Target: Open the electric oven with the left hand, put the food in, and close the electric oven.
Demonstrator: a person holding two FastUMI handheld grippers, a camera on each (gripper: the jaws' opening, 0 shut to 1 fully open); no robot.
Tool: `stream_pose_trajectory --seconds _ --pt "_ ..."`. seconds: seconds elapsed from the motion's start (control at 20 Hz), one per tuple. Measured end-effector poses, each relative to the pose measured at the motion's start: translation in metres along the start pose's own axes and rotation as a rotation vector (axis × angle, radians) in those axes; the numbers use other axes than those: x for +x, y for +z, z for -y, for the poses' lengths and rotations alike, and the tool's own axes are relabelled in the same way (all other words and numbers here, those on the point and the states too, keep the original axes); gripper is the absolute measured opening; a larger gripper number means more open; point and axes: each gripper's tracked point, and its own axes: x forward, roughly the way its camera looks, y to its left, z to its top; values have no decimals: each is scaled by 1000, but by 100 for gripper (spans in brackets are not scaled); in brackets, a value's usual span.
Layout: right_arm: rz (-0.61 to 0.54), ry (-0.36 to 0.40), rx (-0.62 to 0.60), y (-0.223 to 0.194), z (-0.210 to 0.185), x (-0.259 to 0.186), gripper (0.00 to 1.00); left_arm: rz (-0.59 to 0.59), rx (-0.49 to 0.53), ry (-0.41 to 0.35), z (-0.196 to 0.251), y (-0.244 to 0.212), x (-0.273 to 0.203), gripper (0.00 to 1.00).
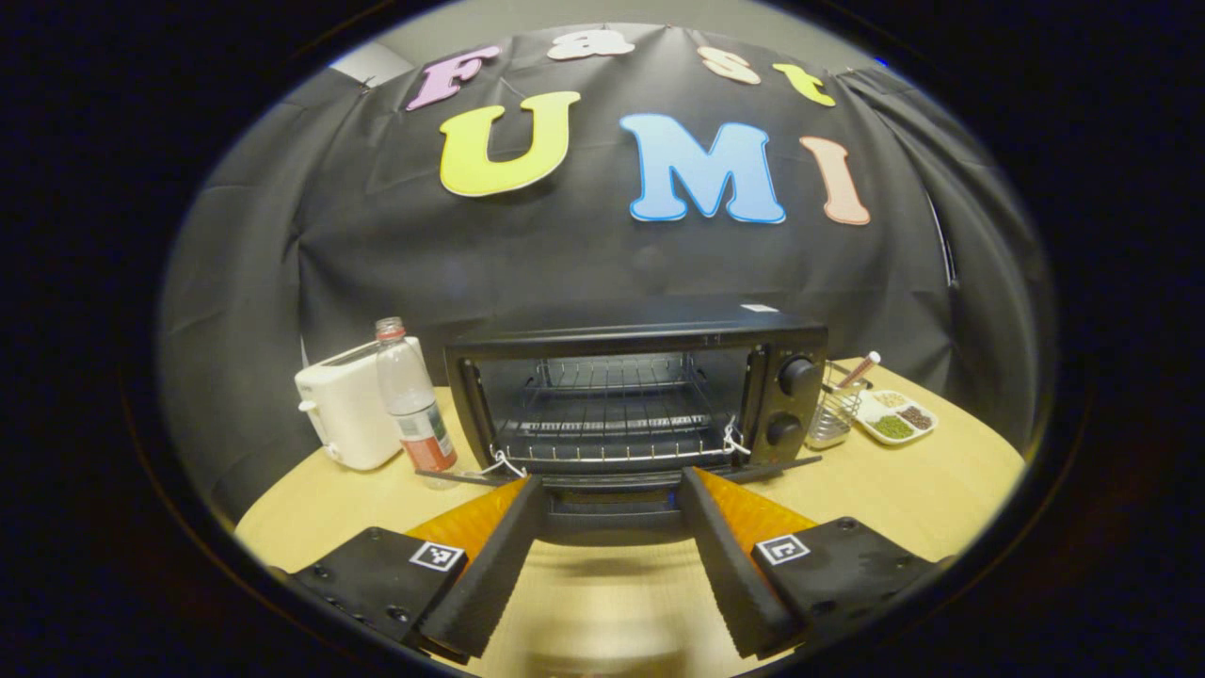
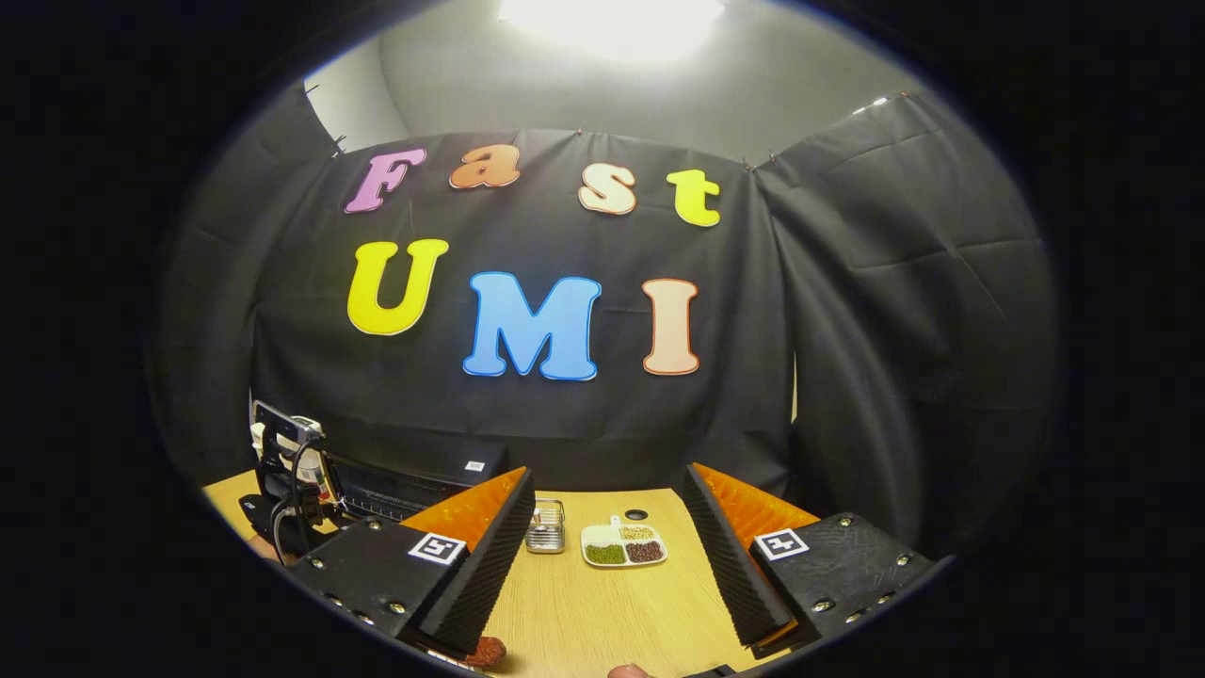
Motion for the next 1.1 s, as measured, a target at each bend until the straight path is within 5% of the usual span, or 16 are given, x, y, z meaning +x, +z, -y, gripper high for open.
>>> stream_pose_trajectory --seconds 0.3,0.6,1.1 --pt "-19 17 -3 -6 -2 -5 96 -52 6 1 2 -26 -7 92" --pt "-39 26 -10 -12 0 -11 96 -112 10 0 7 -55 -11 100" --pt "-47 62 -14 -13 -5 -16 96 -125 10 -2 11 -64 -28 100"
